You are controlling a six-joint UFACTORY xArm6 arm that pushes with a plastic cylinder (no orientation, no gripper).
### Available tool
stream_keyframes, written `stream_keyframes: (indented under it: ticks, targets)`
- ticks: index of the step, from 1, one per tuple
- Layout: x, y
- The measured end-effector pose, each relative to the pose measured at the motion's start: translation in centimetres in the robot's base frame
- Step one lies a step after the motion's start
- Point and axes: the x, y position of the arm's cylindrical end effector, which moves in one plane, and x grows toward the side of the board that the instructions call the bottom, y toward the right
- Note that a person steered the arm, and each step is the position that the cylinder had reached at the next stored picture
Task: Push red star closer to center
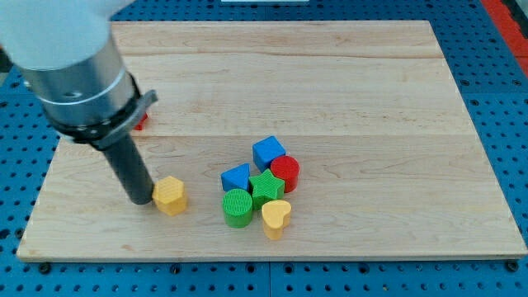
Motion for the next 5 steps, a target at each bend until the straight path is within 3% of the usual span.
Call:
stream_keyframes:
  ticks: [2, 3, 4, 5]
  targets:
    - [0.0, 3.8]
    - [-1.2, -1.0]
    - [-5.7, -10.4]
    - [-10.1, -15.9]
